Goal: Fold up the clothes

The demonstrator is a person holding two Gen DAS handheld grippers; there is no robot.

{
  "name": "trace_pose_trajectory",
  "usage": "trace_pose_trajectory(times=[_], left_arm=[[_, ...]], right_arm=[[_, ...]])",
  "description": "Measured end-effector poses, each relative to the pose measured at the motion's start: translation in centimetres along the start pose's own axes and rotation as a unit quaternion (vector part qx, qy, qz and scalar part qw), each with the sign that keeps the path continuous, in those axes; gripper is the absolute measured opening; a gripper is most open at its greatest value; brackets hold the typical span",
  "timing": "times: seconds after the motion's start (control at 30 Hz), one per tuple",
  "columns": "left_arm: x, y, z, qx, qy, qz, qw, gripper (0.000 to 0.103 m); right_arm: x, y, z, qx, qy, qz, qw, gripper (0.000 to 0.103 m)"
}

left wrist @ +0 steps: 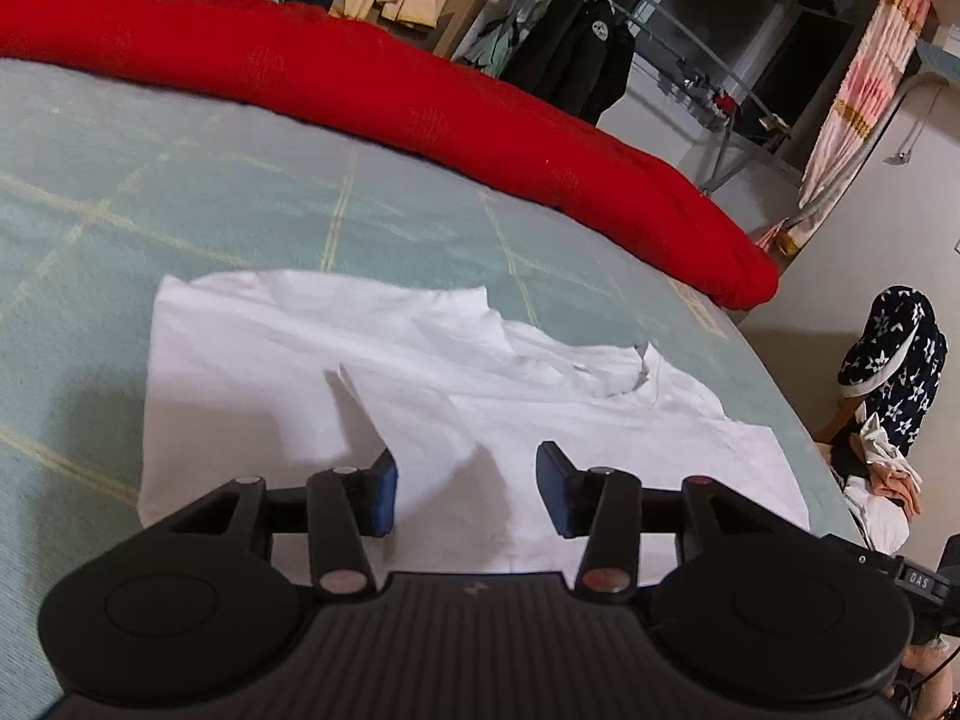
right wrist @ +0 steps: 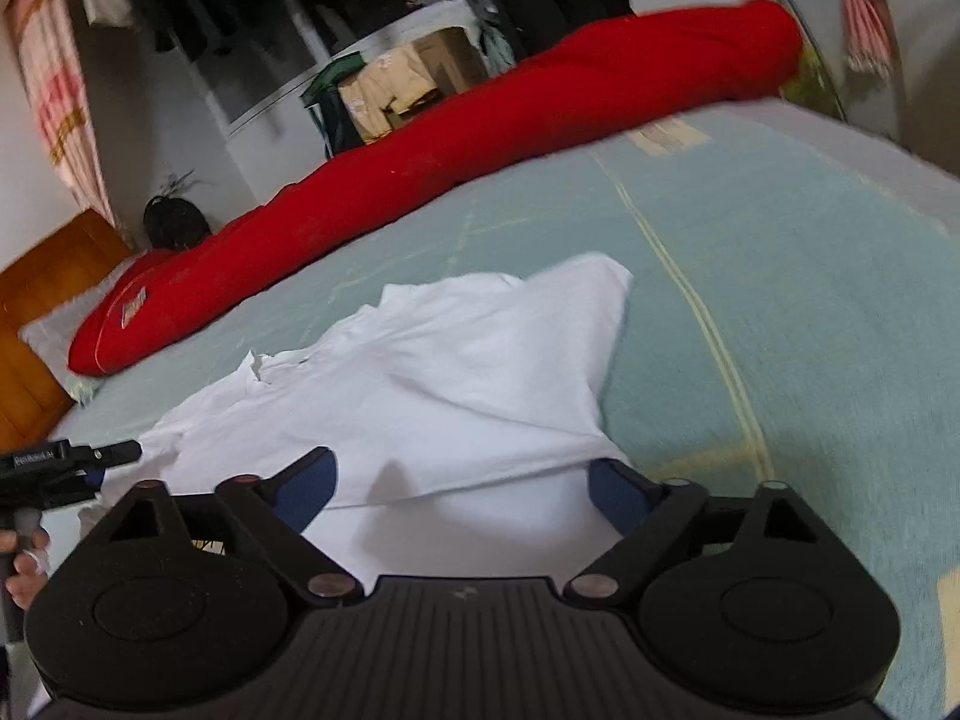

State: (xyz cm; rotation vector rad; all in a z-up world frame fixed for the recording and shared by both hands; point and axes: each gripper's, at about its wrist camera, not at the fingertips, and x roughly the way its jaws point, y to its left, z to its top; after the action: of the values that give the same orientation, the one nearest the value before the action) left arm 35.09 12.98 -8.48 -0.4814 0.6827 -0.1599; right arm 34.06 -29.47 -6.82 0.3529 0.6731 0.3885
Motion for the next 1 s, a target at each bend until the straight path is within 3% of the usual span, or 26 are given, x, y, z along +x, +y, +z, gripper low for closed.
trace_pose_trajectory(times=[0.23,0.3,0.37,0.47,0.6,0.73,0.87,1.0], left_arm=[[0.3,1.6,0.3,-0.045,-0.003,0.010,0.9989,0.047],[0.6,1.4,0.4,-0.038,0.005,0.024,0.9990,0.038],[1.0,0.9,0.3,-0.016,0.014,0.043,0.9988,0.004],[1.1,0.5,0.7,0.000,0.010,0.049,0.9988,0.001],[0.0,0.8,1.8,0.000,-0.014,0.047,0.9988,0.001],[0.0,1.3,1.7,0.016,0.001,0.060,0.9980,0.007],[-0.6,0.8,1.4,0.033,-0.005,0.052,0.9981,0.032],[-0.4,0.0,1.1,0.060,0.002,0.053,0.9967,0.039]], right_arm=[[-0.5,0.6,-0.5,-0.004,0.006,0.006,1.000,0.101],[-0.5,0.7,-0.6,-0.004,0.004,0.009,1.000,0.101],[-0.3,0.8,-0.6,-0.004,0.002,0.009,1.000,0.101],[-0.2,0.9,-0.7,-0.003,-0.002,0.002,1.000,0.101],[-1.1,1.3,-0.8,-0.011,0.003,-0.008,1.000,0.101],[-3.6,2.3,-0.2,-0.050,-0.007,-0.022,0.998,0.101],[-2.8,2.4,2.3,-0.097,-0.014,-0.087,0.991,0.101],[1.5,1.3,4.7,-0.116,0.021,-0.156,0.981,0.101]])
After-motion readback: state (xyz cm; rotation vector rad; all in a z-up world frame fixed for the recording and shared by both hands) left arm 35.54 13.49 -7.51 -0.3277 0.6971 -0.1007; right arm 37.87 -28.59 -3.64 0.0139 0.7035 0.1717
